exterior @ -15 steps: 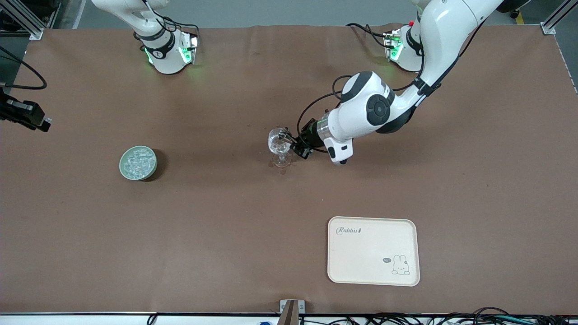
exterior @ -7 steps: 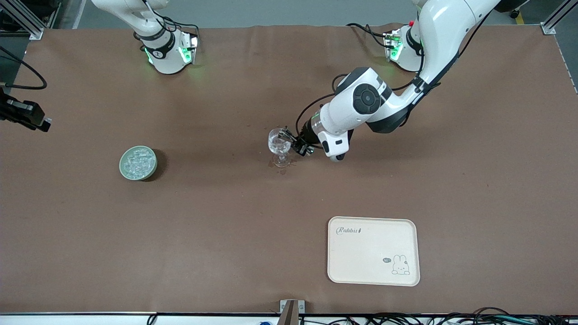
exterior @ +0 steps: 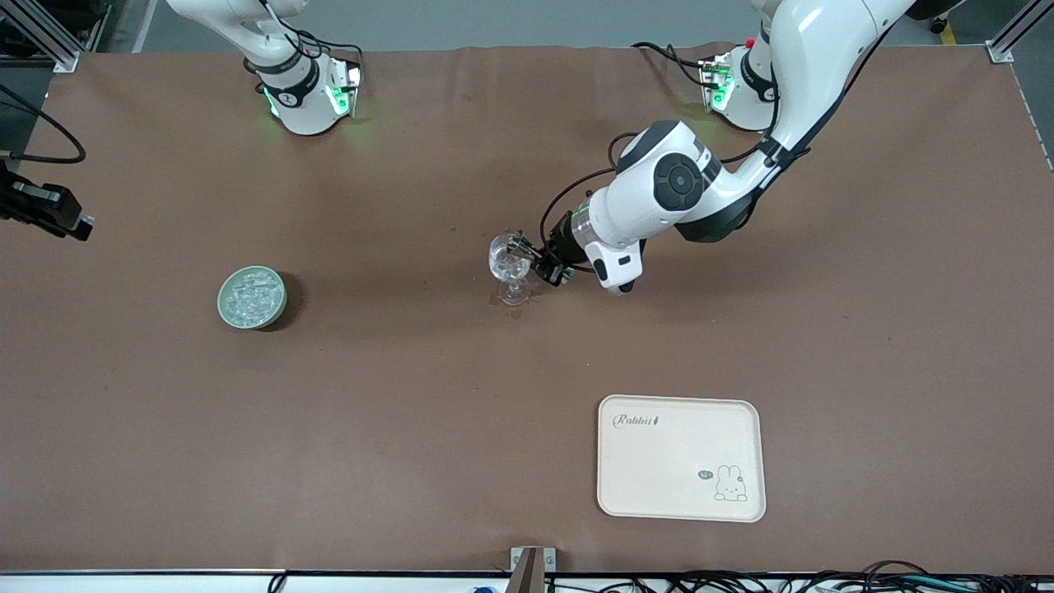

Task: Pour wine and add ice with both arms
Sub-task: 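Tilt the jigger over the wine glass with the left gripper to pour, then withdraw the jigger with the left gripper while the right gripper approaches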

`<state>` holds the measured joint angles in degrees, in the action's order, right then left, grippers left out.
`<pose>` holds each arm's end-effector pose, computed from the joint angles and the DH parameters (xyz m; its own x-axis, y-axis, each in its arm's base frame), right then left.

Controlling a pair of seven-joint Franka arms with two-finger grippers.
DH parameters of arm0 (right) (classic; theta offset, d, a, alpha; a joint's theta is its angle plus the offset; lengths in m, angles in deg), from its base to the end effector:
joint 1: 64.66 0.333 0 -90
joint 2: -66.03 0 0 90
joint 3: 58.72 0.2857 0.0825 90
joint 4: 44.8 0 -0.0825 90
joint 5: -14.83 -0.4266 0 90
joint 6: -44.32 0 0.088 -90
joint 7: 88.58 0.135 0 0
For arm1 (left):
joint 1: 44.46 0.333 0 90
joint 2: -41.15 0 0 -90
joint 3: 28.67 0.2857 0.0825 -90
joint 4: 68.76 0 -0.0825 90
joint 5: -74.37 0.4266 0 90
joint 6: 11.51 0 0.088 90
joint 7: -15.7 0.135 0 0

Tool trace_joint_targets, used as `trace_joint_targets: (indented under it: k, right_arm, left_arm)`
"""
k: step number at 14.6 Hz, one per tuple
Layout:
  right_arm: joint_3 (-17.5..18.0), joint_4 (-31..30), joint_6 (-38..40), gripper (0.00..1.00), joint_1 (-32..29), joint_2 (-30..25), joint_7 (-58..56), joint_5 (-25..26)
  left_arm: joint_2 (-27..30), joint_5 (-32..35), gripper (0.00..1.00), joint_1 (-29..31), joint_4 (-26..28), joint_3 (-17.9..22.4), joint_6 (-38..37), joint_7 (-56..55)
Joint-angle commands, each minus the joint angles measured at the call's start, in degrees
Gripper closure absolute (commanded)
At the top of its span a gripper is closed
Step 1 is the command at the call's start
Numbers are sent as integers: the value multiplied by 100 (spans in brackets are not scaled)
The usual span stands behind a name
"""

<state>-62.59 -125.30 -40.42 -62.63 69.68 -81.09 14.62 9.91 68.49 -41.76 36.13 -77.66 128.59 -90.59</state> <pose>0.6056 -0.0177 0.6044 0.9868 -0.1616 0.0104 -0.1616 -0.9869 -0.0007 0.4973 -0.4808 0.2751 0.2884 0.8183 -0.4971 0.9502 -0.3084 0.0435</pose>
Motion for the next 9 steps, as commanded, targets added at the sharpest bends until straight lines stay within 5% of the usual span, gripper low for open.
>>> trace_joint_targets:
  k: [1, 6, 9]
  right_arm:
    - [35, -27, -25, 100, -44, -22, 33, -110]
    - [44, -19, 2, 100, 17, -22, 103, -110]
    - [79, -19, 19, 100, 105, -22, 331, -101]
  left_arm:
    - [197, -631, 100, 143, 32, -23, -133, 264]
    - [460, -1773, 100, 152, 67, 293, -482, 1133]
    - [951, -2924, 100, 29, 76, 933, -1036, 1960]
